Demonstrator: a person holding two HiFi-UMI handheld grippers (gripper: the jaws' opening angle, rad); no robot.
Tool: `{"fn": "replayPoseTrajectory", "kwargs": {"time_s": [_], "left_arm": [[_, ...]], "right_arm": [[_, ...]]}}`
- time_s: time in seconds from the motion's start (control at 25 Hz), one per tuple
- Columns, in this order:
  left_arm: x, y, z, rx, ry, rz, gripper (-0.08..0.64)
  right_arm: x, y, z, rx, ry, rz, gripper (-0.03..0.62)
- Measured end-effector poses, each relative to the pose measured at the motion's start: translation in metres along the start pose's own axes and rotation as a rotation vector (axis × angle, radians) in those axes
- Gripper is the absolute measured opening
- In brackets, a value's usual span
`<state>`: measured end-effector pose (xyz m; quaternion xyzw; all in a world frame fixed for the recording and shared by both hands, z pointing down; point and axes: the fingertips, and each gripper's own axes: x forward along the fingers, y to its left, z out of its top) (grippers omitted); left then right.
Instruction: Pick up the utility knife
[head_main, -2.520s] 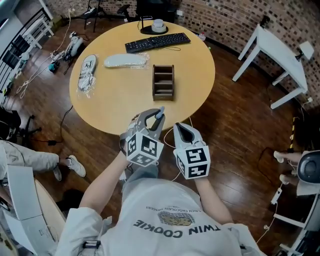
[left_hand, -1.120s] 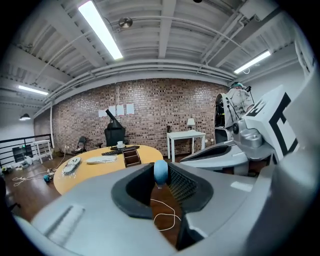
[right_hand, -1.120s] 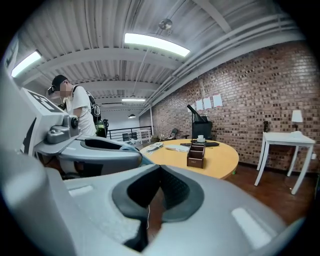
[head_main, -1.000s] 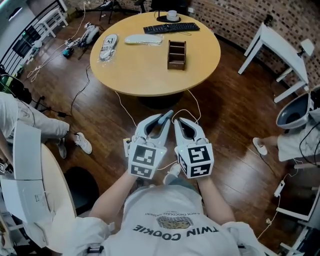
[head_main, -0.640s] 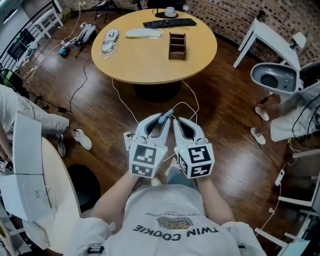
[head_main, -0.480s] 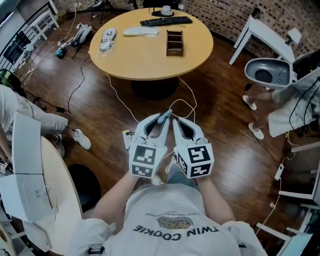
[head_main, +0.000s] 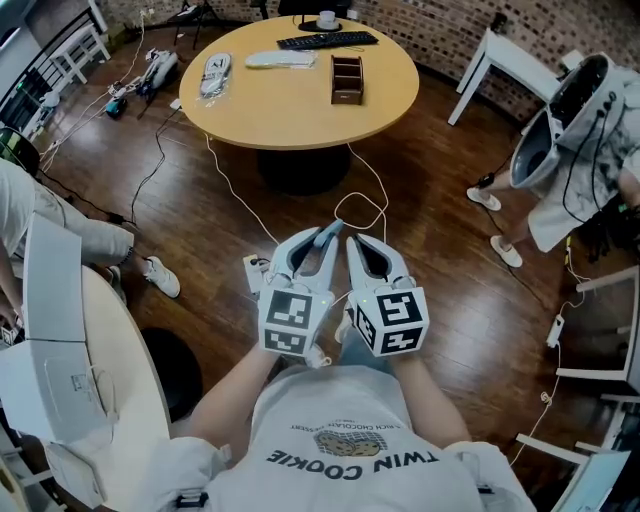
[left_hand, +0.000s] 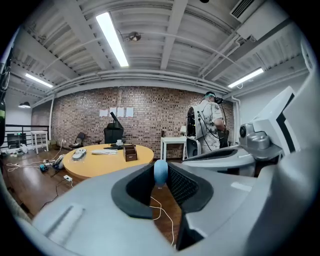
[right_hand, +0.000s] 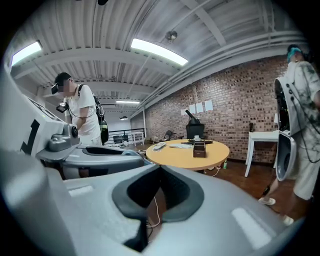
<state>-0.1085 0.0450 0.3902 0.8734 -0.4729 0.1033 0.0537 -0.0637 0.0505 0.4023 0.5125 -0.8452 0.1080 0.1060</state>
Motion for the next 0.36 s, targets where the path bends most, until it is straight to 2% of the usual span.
{"fn": "replayPoseTrajectory", "kwargs": {"time_s": [0.36], "left_arm": [[-0.017, 0.003, -0.002, 0.003, -0.010, -0.003, 0.075]], "right_arm": [[-0.007, 0.018, 0.000, -0.017, -0.006, 0.002, 0.003]]}}
